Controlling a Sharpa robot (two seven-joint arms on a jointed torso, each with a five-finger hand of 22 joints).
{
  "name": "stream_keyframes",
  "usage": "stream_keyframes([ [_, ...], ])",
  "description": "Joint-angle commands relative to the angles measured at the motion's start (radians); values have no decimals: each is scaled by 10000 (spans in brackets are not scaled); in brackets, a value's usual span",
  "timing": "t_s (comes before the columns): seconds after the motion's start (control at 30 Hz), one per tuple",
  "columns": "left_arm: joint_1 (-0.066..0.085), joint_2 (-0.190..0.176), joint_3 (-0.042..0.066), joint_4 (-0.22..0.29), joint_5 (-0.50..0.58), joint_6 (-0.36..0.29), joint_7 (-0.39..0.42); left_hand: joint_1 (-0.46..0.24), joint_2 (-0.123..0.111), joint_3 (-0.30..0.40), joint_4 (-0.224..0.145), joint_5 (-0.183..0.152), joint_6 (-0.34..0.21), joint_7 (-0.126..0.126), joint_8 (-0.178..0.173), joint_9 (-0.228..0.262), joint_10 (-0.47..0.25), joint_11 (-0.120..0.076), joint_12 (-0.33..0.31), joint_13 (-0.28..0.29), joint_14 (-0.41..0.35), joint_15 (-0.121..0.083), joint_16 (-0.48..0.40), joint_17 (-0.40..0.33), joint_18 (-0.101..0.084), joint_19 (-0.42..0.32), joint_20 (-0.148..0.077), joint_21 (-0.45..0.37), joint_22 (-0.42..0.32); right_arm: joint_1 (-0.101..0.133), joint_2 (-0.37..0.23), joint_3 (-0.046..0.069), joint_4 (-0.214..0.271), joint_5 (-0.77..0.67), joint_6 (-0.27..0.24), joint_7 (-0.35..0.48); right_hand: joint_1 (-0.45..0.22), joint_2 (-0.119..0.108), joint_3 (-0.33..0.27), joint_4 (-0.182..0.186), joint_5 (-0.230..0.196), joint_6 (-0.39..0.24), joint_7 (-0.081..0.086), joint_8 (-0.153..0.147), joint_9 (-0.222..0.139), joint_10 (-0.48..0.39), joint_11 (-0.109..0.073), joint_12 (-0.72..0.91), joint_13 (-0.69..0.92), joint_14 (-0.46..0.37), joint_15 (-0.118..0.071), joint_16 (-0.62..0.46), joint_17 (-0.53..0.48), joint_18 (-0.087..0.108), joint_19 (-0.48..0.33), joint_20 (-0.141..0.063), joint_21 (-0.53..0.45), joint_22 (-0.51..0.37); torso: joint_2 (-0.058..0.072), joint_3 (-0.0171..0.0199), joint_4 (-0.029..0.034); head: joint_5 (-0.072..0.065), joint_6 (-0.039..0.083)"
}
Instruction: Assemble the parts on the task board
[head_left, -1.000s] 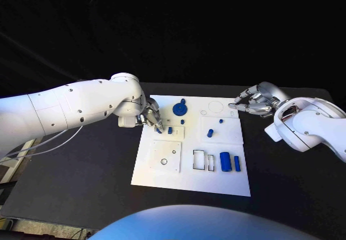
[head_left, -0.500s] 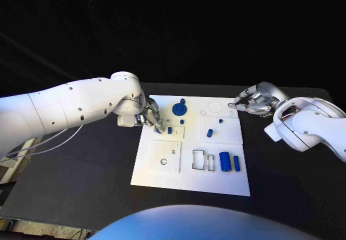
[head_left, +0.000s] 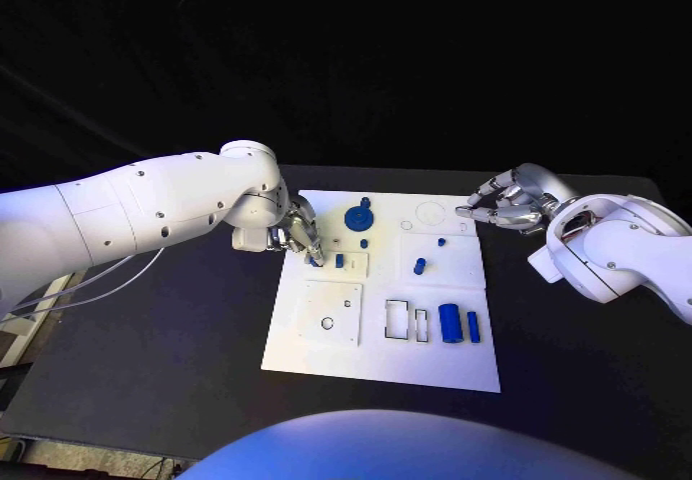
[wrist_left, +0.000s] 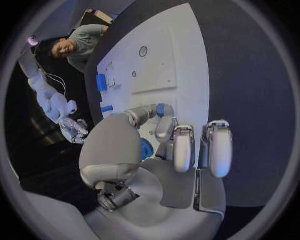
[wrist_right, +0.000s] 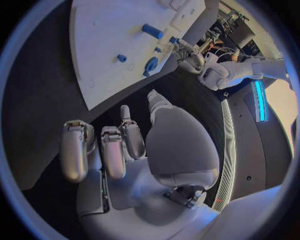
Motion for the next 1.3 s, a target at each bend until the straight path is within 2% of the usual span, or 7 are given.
stream_keyframes([
  [0.03, 9, 20, 8, -7, 151, 240, -2, 2, 75, 1576, -1620, 26, 103, -128, 16, 9, 62, 35, -14, -11, 1023, 45, 36, 2633, -39, 830, 44, 32, 2500, -7, 4, 0, 9, -122, 122, 2, 92, -28, -54, -10, 64, -80, -20, 60, 15, -48, -21, -24, 673, 1042, -57, 40, 2634, 199, 176, -63, -15, 1736, 0, -9, -7, -2, 1],
  [0.3, 11, 40, 28, -65, 255, 369, -18, -5, 73, 1569, -1621, 50, 106, -128, 16, 12, 63, 36, -17, -15, 1023, 45, 36, 2633, -39, 830, 44, 32, 2500, -7, 8, 0, 14, -122, 127, 4, 92, -28, -54, -10, 64, -80, -20, 60, 15, -48, -21, -24, 673, 1042, -57, 40, 2634, 199, 176, -63, -15, 1736, -7, 10, -2, -7, 1],
  [0.43, 11, 63, 30, -103, 295, 435, -25, -5, 73, 1569, -1621, 50, 106, -128, 16, 12, 63, 36, -17, -15, 1023, 45, 36, 2633, -39, 830, 44, 32, 2500, -7, 12, 0, 16, -123, 129, 4, 92, -28, -54, -10, 64, -80, -20, 60, 15, -48, -21, -24, 673, 1042, -57, 40, 2634, 199, 176, -63, -15, 1736, -7, 0, -4, -11, 1],
  [0.87, 14, 105, 30, -141, 501, 581, -53, -11, 73, 1562, -1622, 71, 106, -128, 15, 16, 64, 38, -21, -20, 1023, 45, 36, 2633, -39, 829, 44, 30, 2499, -7, 25, 0, 5, -123, 130, 7, 92, -28, -54, -10, 64, -80, -20, 60, 15, -48, -21, -24, 673, 1042, -57, 40, 2634, 199, 176, -63, -15, 1736, -4, 5, 2, -29, 1],
  [1.07, 14, 128, 31, -120, 265, 498, -36, -17, 71, 1553, -1624, 95, 107, -127, 13, 19, 63, 39, -27, -27, 1023, 45, 36, 2633, -39, 830, 44, 33, 2500, -7, 31, 0, 1, -123, 131, 8, 125, -25, -59, -10, 61, -85, -19, 63, 17, -49, -20, -24, 672, 1042, -57, 40, 2634, 198, 179, -63, -16, 1740, 2, -7, -8, -49, 1],
  [1.3, 12, 173, 31, -122, -157, 368, -56, -22, 69, 1546, -1623, 104, 108, -127, 12, 21, 63, 41, -27, -27, 1023, 45, 36, 2633, -37, 825, 44, 22, 2497, -7, 31, 0, 0, -123, 130, 12, 125, -25, -59, -10, 61, -85, -19, 63, 17, -49, -20, -24, 672, 1042, -57, 40, 2634, 198, 179, -63, -16, 1740, 4, 5, -14, -56, 1],
])
